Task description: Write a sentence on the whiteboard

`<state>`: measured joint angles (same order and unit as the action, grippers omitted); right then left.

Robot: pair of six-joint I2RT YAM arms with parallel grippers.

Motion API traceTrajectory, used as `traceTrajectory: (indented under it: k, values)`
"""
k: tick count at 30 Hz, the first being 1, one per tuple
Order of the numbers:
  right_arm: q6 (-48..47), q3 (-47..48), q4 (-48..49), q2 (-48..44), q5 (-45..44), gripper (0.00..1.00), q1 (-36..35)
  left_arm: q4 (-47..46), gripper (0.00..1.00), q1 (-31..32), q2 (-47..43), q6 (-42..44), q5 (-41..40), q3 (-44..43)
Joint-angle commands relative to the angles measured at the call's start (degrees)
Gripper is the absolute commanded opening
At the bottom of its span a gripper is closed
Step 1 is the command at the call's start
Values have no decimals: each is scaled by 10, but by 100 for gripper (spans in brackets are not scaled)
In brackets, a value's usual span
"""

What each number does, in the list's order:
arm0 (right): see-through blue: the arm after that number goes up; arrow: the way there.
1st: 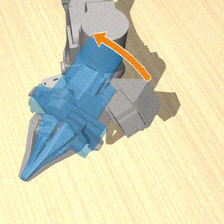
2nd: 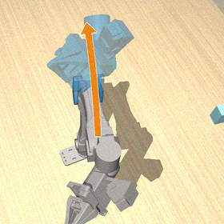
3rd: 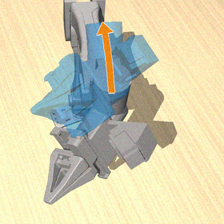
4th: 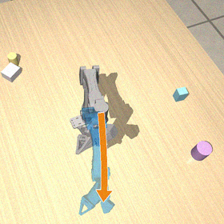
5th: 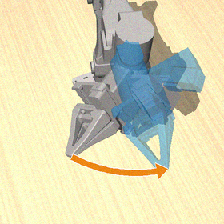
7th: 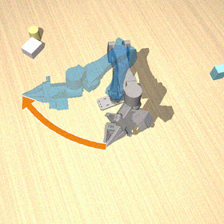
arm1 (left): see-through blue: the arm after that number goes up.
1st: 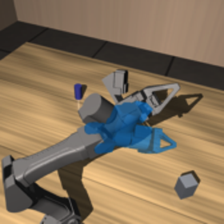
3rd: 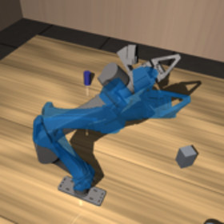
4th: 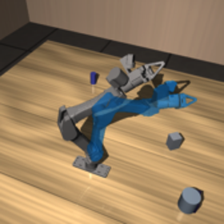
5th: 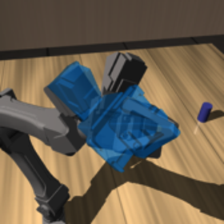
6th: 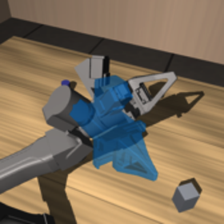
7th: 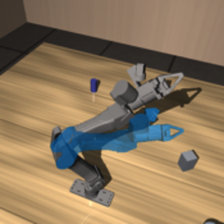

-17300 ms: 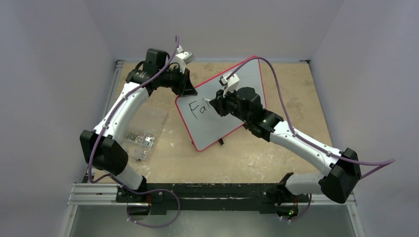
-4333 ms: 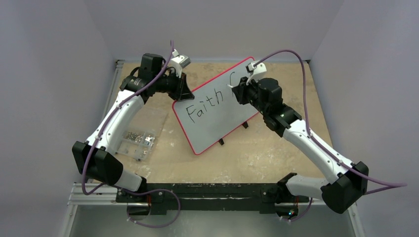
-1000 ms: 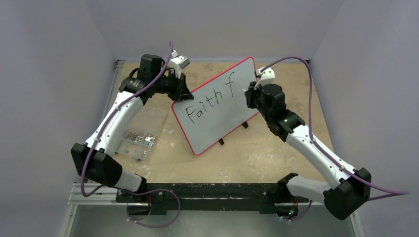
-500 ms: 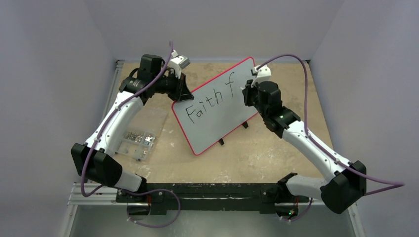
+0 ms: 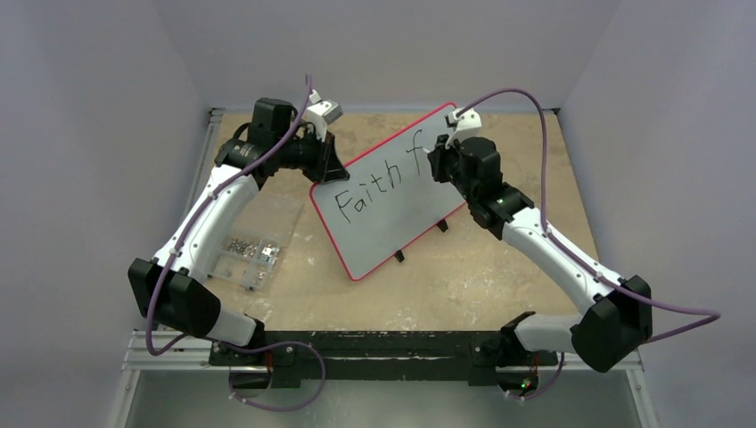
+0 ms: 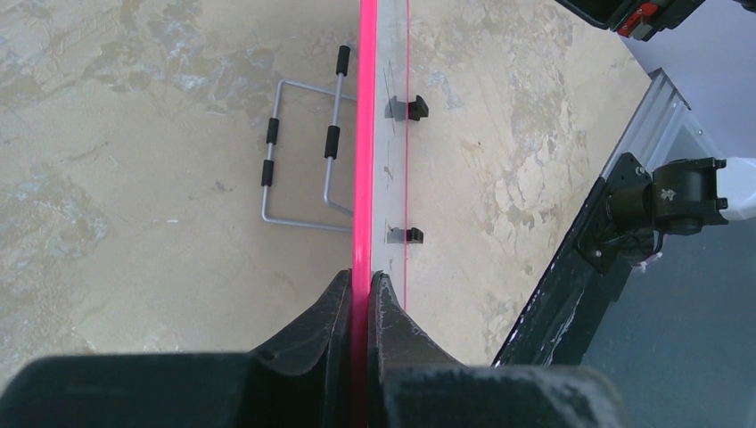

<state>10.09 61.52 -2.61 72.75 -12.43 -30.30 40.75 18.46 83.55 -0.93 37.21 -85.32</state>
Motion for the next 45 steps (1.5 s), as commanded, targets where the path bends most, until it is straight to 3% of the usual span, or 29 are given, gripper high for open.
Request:
traceTrajectory:
  k: [1, 19, 45]
  values:
    - [7, 22, 23, 8, 7, 0, 2, -49, 0, -5, -23, 15, -45, -1]
    - [18, -50, 21, -12, -3, 0, 2, -49, 0, -5, -25, 15, -45, -2]
    - [-5, 53, 8, 40, -39, 0, 3, -50, 0, -5, -24, 15, -42, -1]
